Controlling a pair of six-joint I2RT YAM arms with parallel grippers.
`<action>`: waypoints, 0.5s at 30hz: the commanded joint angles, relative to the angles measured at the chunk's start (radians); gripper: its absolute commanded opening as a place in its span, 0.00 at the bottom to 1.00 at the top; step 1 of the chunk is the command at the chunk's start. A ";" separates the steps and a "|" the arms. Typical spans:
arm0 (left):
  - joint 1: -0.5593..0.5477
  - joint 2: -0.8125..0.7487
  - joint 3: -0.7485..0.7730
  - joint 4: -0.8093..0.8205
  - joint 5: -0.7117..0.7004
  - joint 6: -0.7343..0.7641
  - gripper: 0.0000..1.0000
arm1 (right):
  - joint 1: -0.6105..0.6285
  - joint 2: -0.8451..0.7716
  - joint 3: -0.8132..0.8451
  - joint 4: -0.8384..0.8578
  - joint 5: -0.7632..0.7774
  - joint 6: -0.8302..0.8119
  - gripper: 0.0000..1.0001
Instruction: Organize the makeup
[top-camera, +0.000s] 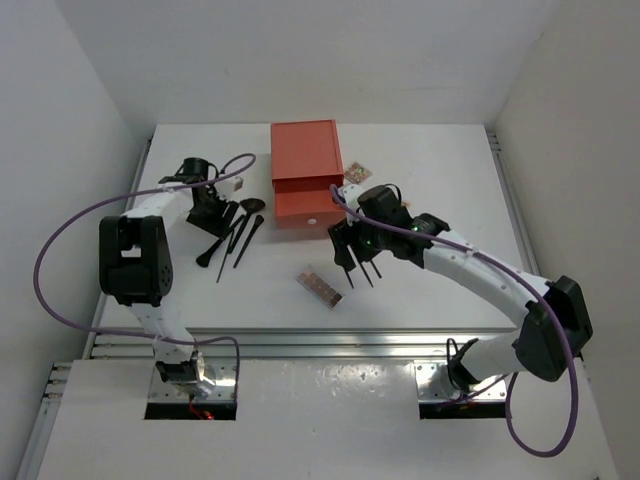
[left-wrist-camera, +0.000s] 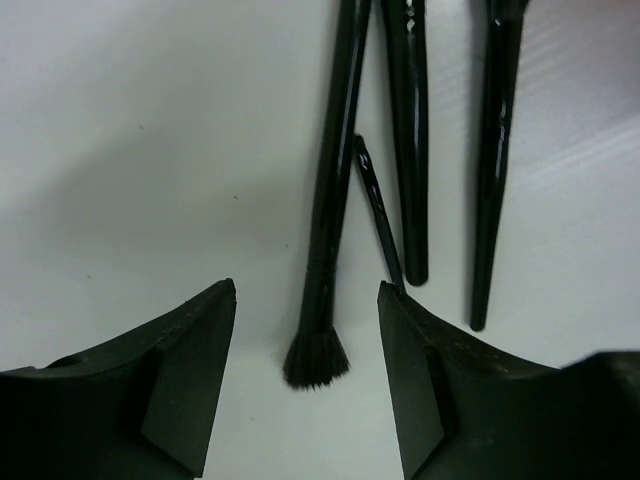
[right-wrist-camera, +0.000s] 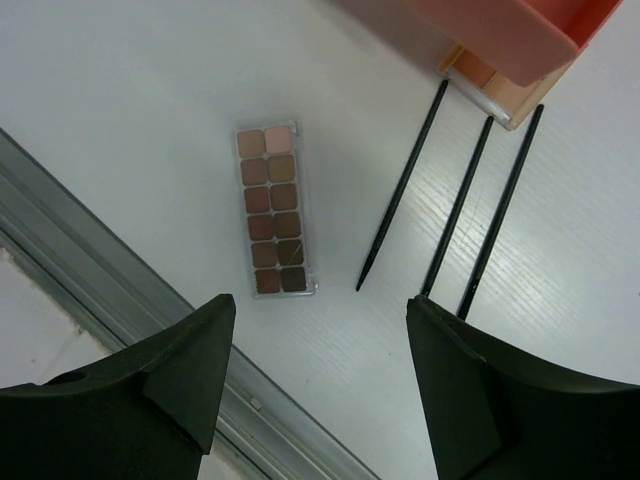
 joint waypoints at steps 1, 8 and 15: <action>0.008 0.051 0.007 0.082 -0.027 0.022 0.65 | -0.013 0.001 -0.016 0.004 -0.048 0.008 0.70; 0.026 0.145 -0.007 0.101 -0.016 0.013 0.53 | -0.033 -0.017 -0.024 -0.004 -0.026 0.021 0.68; 0.044 0.135 -0.036 0.121 -0.029 -0.007 0.00 | -0.058 -0.035 -0.036 -0.011 0.001 0.027 0.61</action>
